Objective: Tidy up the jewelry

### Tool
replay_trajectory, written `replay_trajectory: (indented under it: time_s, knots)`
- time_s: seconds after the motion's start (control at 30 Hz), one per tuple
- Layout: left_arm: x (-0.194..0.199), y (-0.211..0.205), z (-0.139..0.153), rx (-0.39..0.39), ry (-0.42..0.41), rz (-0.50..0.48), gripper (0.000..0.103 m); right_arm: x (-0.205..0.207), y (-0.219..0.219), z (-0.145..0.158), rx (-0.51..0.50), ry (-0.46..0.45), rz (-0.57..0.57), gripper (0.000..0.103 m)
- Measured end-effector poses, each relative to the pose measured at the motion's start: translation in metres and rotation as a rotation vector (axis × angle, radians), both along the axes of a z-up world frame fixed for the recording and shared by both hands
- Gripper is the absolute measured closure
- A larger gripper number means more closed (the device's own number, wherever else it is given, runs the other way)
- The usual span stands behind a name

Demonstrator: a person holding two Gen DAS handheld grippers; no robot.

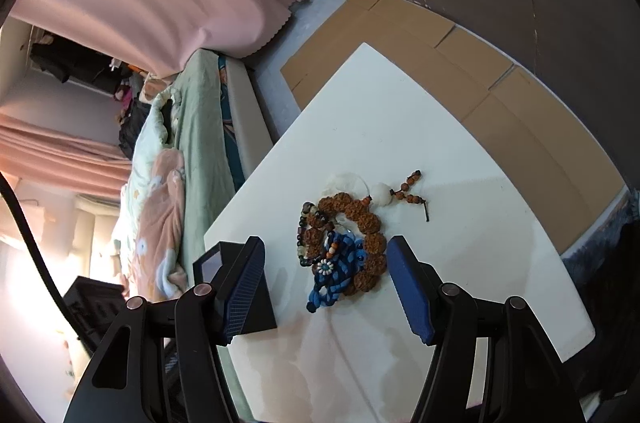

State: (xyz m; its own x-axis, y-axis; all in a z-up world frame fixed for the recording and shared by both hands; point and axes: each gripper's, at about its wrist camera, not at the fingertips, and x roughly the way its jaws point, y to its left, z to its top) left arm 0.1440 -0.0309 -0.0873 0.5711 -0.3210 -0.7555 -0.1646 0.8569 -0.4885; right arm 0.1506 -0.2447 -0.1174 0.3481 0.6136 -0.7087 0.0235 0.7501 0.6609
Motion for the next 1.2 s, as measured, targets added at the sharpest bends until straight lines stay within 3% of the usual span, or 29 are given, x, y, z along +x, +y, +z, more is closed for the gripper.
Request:
replay_trajectory:
  time_s: [0.1,0.5,0.57,0.67,0.7,0.8,1.2]
  knots:
    - [0.005,-0.005,-0.01,-0.041,0.034,-0.02,0.064,0.003,-0.001,-0.003,0.015,0.019,-0.01,0.039]
    - [0.022,-0.012,-0.039,-0.037,0.099,0.03,0.064,0.009,-0.007,-0.006,0.039,0.037,-0.023,0.039]
    - [0.023,-0.011,-0.041,-0.032,0.088,0.051,0.068,0.01,-0.007,-0.006,0.039,0.037,-0.021,0.039]
    - [0.021,-0.007,-0.043,-0.042,0.079,0.079,0.084,0.01,-0.007,-0.006,0.038,0.037,-0.019,0.039]
    - [0.019,-0.005,-0.042,-0.047,0.07,0.085,0.092,0.01,-0.006,-0.006,0.038,0.037,-0.018,0.039]
    - [0.015,-0.001,-0.035,-0.039,0.04,0.102,0.095,0.01,-0.005,-0.007,0.034,0.038,-0.016,0.039]
    - [-0.003,0.013,0.016,-0.052,-0.093,0.081,0.095,0.012,0.025,-0.021,-0.006,0.075,0.073,0.039]
